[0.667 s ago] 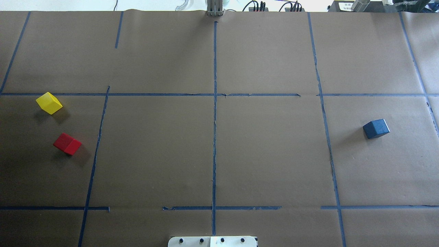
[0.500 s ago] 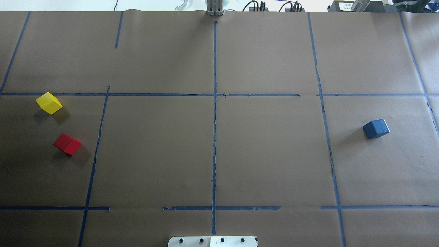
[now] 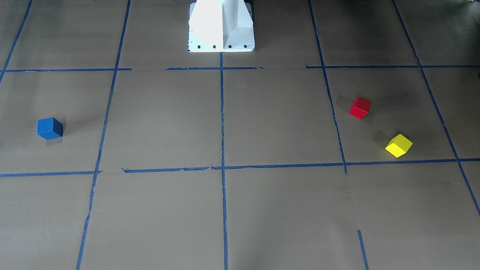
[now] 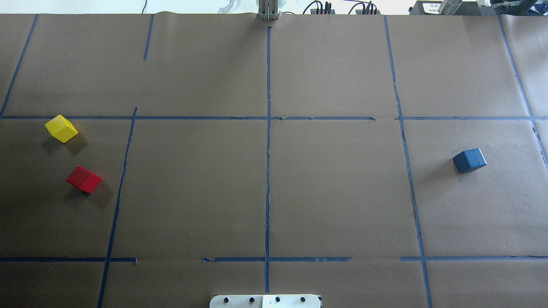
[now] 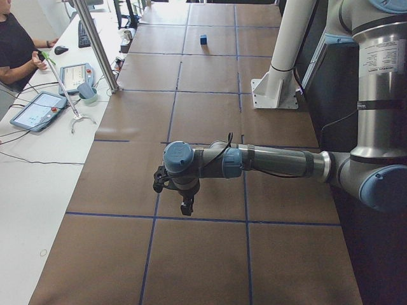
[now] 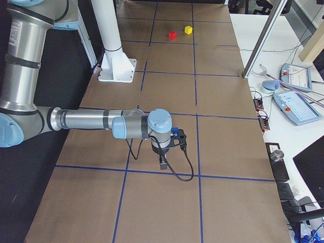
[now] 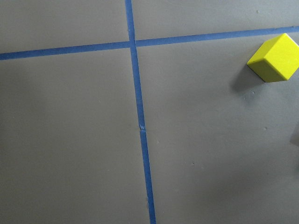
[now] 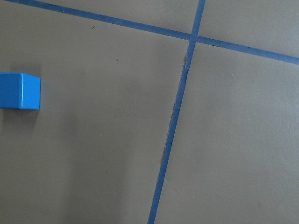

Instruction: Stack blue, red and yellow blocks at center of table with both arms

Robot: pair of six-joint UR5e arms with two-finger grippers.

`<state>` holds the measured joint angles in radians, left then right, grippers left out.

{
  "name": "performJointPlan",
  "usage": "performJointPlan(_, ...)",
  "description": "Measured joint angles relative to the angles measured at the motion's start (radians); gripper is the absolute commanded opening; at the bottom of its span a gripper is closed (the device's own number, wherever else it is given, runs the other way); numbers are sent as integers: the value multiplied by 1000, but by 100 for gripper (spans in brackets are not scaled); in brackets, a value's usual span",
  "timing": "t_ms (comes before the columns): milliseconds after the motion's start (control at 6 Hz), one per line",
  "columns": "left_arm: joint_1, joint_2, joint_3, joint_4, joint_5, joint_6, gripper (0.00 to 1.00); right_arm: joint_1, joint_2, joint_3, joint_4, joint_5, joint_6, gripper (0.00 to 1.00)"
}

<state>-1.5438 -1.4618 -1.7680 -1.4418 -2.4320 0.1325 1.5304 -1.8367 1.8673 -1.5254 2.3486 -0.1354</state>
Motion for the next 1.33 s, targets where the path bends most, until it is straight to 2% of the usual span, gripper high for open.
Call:
performJointPlan(833, 1, 2, -2, -5, -11, -1, 100, -20, -4, -3, 2, 7, 11, 100)
performJointPlan(1000, 1, 2, -2, -5, -12, 0, 100, -61, 0, -3, 25, 9, 16, 100)
performJointPlan(1167, 1, 2, -2, -7, -11, 1, 100, -128, 8, -6, 94, 9, 62, 100)
performJointPlan(1333, 1, 3, -1, -10, -11, 2, 100, -225, 38, -11, 180, 4, 191, 100)
